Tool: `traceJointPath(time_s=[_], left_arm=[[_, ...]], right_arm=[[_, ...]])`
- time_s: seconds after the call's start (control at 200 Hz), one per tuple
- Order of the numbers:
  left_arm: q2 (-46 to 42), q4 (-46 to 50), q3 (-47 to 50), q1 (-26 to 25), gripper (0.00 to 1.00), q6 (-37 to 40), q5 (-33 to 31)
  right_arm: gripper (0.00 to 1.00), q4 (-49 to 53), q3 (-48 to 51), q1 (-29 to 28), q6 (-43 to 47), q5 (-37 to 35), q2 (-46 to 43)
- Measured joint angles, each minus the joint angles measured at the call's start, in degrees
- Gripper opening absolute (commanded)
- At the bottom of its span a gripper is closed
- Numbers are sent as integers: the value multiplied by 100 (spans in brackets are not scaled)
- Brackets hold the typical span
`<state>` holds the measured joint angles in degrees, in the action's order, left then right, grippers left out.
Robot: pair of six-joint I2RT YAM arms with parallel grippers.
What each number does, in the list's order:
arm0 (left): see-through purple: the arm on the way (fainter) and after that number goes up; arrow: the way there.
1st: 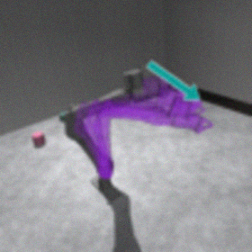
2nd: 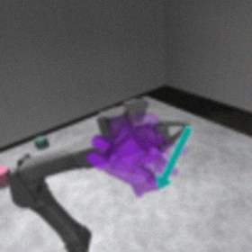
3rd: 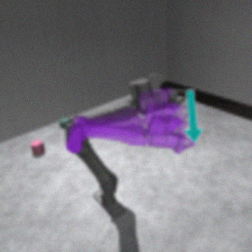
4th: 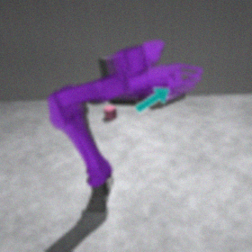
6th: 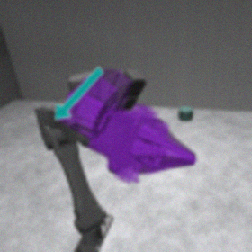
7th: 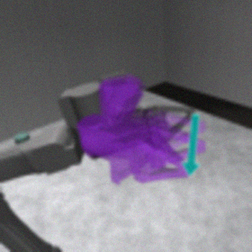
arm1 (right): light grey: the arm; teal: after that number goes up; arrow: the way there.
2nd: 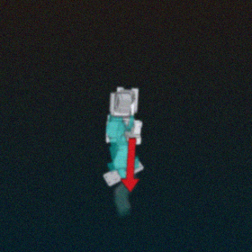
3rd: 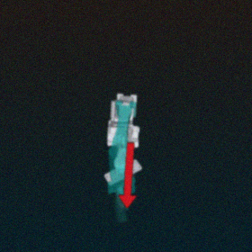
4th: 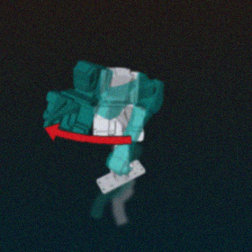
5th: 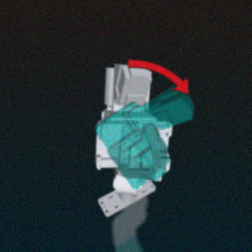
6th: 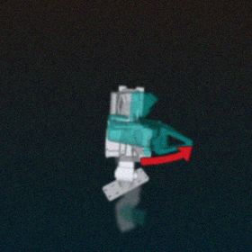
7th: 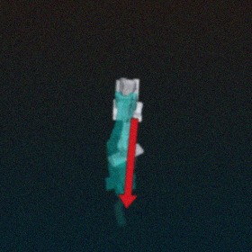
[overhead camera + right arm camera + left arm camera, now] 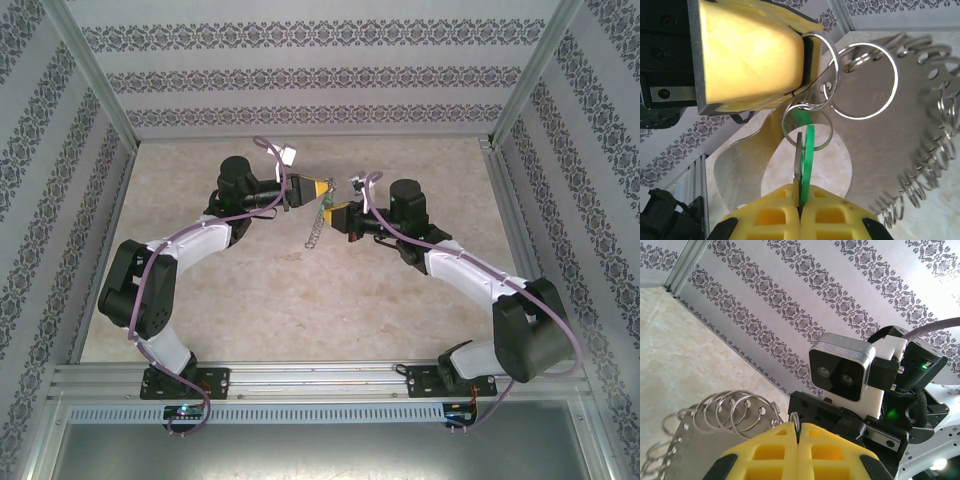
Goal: Put the keys on the keyring
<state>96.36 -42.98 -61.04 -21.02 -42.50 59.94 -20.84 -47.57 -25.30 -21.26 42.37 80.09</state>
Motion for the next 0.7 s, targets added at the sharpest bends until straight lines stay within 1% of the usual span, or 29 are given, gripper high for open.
traceJointPath(time_s=[0.4,0.59,0.679,0.699], left_arm=[[-48,-337,168,0,0,-31,-114],[-48,-485,195,0,0,-114,-155],[-48,-557,219,0,0,-136,-177],[-48,-573,221,0,0,-140,-181]], right_arm=[[0,-564,-7,2,-542,229,308],[0,-734,-7,2,-651,258,352],[10,-772,-7,2,-704,260,352],[13,-776,-4,7,-710,260,352]])
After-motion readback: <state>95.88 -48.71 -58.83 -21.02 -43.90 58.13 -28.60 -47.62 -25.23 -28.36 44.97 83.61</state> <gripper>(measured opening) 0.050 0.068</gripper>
